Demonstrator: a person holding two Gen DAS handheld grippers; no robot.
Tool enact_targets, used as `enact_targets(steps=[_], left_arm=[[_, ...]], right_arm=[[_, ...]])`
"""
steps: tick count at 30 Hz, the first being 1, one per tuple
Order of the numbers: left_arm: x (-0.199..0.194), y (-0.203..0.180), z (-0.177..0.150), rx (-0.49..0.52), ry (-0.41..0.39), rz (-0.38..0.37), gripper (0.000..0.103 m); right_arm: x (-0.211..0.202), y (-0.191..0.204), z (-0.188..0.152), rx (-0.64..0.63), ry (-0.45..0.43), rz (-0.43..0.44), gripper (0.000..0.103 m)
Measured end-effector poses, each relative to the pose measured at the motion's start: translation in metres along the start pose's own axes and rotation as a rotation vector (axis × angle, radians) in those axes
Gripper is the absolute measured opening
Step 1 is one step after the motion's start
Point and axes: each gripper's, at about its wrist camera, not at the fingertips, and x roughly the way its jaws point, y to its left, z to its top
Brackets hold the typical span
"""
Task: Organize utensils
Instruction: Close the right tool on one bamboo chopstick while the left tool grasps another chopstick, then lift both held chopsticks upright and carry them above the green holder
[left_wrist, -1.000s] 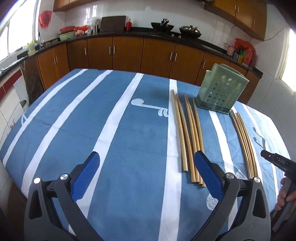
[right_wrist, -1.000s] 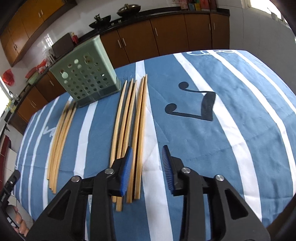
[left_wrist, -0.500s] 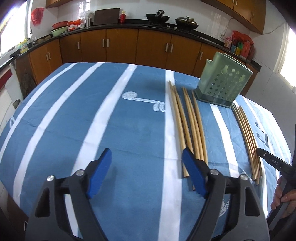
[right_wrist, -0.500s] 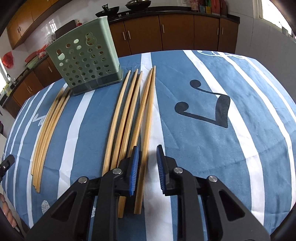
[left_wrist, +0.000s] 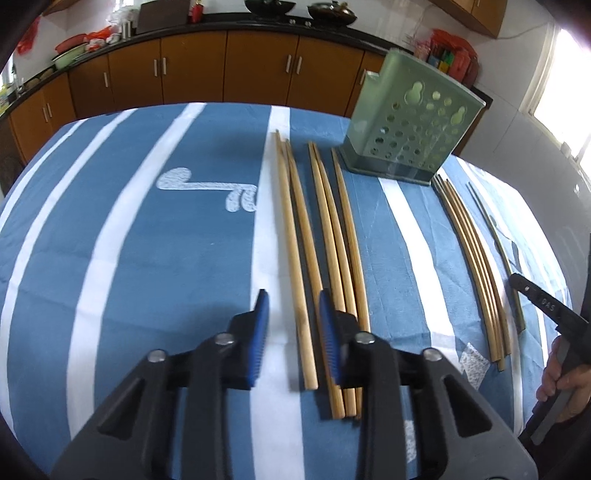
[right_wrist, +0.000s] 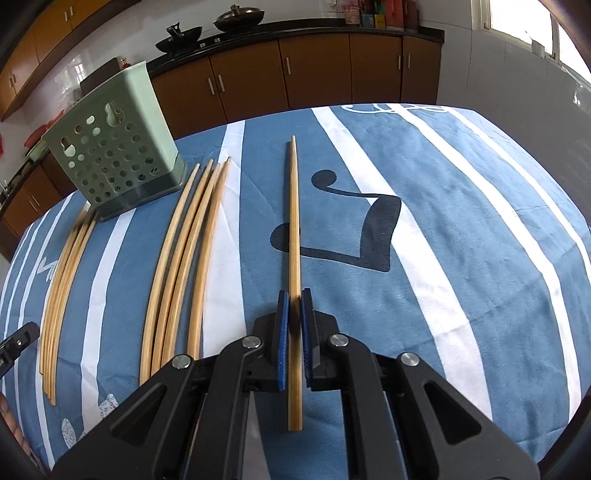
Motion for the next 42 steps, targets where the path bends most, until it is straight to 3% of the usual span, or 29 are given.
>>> enact_targets(steps=[8, 12, 18, 27, 42], left_arm=[[0.013, -0.005, 0.008, 0.034, 0.012, 0.063, 0.008], [0.019, 0.001, 0.016, 0.041, -0.004, 0.104, 0.008], [0.025, 0.043, 0.037, -0.026, -0.033, 0.18, 0.008], [0.022, 0.063, 0.034, -0.023, -0.081, 0.116, 0.009], [0.016, 0.061, 0.022, 0.021, -0.077, 0.139, 0.01]], right_arm=[[0.001, 0.004, 0.001, -0.029, -0.012, -0.009, 0.007], [0.003, 0.007, 0.003, -0.058, -0.02, -0.019, 0.007], [0.015, -0.005, 0.018, -0.037, -0.035, -0.044, 0.007], [0.02, -0.015, 0.025, -0.012, -0.053, -0.056, 0.008], [0.013, -0.013, 0.014, -0.029, -0.05, -0.049, 0.008]])
